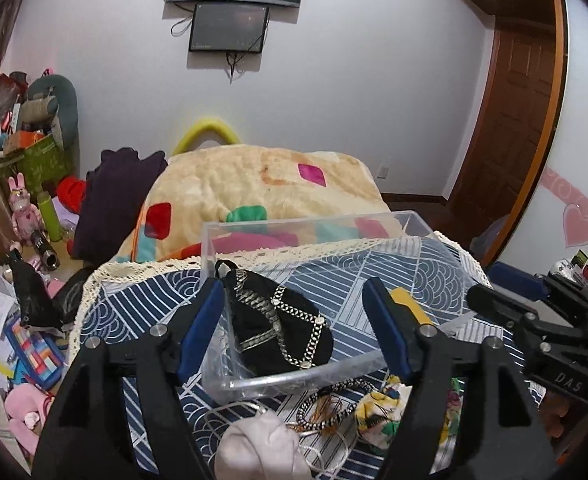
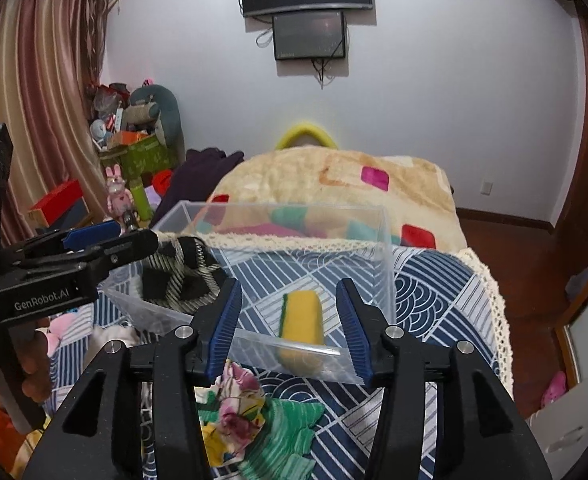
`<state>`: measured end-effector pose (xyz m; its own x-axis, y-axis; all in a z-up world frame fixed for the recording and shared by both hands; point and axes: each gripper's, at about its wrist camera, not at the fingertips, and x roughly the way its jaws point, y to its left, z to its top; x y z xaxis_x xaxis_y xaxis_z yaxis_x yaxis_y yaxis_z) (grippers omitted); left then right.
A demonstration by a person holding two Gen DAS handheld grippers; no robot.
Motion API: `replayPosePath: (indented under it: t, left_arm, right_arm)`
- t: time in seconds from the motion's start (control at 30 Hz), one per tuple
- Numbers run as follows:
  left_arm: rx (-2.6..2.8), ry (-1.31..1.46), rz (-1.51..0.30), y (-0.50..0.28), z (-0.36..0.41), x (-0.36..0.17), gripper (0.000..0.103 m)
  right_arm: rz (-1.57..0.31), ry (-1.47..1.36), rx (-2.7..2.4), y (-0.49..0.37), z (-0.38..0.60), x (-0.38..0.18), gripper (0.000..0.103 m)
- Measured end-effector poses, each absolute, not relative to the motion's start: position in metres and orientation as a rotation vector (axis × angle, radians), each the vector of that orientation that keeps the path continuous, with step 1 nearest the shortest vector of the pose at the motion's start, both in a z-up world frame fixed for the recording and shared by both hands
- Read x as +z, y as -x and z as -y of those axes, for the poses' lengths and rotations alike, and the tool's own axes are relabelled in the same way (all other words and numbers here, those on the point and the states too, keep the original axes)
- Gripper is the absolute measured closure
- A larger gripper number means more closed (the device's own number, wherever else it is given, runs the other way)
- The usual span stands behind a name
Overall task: Organize soft objects
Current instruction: 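Lower the sponge into the clear box with the right gripper while the left drops the black bag in, then grasp the floral scrunchie with the right gripper while the left gripper grasps the white cloth pouch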
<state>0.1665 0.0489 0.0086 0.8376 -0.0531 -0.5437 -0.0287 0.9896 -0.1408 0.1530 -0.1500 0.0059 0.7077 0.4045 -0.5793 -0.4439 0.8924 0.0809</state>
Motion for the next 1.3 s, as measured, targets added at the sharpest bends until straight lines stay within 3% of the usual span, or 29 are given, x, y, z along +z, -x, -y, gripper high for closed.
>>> replayPosePath:
  t: [0.3,0.67,1.3]
  left_arm:
    - [0.036,0.113,-0.492,-0.122,-0.053,0.022,0.012]
    - [0.049,0.097,-0.495,-0.085,-0.056,0.000,0.008]
    - [0.033,0.143,-0.656,-0.091,-0.051,-0.083,0.007]
  right_arm:
    - [-0.526,0.060,0.487,-0.122,0.156,0.025,0.046]
    - [-0.529,0.040,0.529,-0.103,0.155,0.005,0.035]
    - [-0.702,0.068,0.601,-0.099,0.138,-0.058,0.035]
